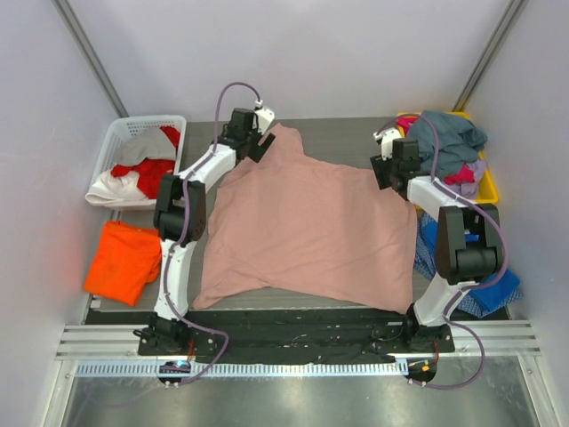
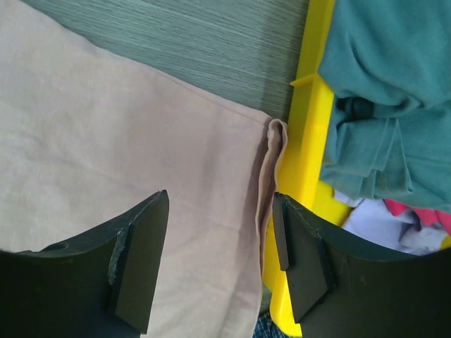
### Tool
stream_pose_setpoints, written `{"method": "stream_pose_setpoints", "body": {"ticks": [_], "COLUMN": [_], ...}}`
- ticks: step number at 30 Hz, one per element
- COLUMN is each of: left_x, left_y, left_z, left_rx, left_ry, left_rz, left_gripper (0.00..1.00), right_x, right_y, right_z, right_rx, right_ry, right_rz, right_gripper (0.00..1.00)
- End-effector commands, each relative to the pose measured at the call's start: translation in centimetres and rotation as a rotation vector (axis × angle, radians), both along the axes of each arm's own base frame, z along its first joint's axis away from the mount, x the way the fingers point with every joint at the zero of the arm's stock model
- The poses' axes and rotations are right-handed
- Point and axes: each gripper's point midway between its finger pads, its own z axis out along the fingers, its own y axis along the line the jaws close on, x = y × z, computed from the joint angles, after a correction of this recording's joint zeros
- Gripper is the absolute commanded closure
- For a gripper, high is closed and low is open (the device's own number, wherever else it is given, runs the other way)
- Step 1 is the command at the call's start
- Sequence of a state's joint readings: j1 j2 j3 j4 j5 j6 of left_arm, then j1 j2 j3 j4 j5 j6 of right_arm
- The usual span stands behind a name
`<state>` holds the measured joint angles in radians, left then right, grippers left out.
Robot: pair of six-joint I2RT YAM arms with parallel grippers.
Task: Fold and stack the t-shirts
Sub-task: Flatten out the tshirt
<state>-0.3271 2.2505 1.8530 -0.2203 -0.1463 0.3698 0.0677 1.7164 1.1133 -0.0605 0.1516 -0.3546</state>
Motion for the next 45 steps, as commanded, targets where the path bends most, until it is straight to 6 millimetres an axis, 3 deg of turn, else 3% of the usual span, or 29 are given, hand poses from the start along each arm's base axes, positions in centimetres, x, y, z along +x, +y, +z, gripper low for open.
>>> {"method": "stream_pose_setpoints", "body": {"ticks": [1, 4, 5, 6, 15, 27, 36, 45], "left_x": [4.2, 5.4, 5.8, 6.0, 7.1, 5.9, 4.7, 4.2], "left_y": [-1.2, -1.4, -1.5, -1.3, 0.9, 8.2, 11.2, 14.7], "left_z": [1.5, -0.3, -0.1, -1.6, -4.2, -6.0, -7.6, -7.6], "left_rx": [-0.034, -0.009, -0.007, 0.021, 0.194, 0.318, 0.374, 0.397], "left_ry": [-0.112, -0.107, -0.120, -0.106, -0.116, -0.056, -0.014, 0.003], "left_rz": [0.034, 0.026, 0.025, 0.019, 0.053, 0.134, 0.162, 0.222], "left_gripper": [0.02, 0.02, 0.02, 0.02, 0.02, 0.02, 0.02, 0.02], "right_x": [2.7, 2.5, 2.4, 2.3, 0.9, -0.3, -0.3, 1.1], "right_y": [0.7, 1.1, 1.1, 1.4, 1.9, 1.7, 1.4, 1.0], "right_z": [2.2, 1.7, 1.7, 1.6, 2.4, 1.7, 1.4, 1.1], "right_rx": [0.023, 0.019, 0.019, 0.024, 0.023, 0.013, -0.004, -0.034], "right_ry": [-0.108, -0.092, -0.090, -0.088, -0.078, -0.056, -0.047, -0.046], "right_rz": [0.000, 0.015, 0.017, 0.026, 0.049, 0.055, 0.054, 0.034], "right_gripper": [0.33, 0.33, 0.33, 0.33, 0.33, 0.33, 0.33, 0.34]}}
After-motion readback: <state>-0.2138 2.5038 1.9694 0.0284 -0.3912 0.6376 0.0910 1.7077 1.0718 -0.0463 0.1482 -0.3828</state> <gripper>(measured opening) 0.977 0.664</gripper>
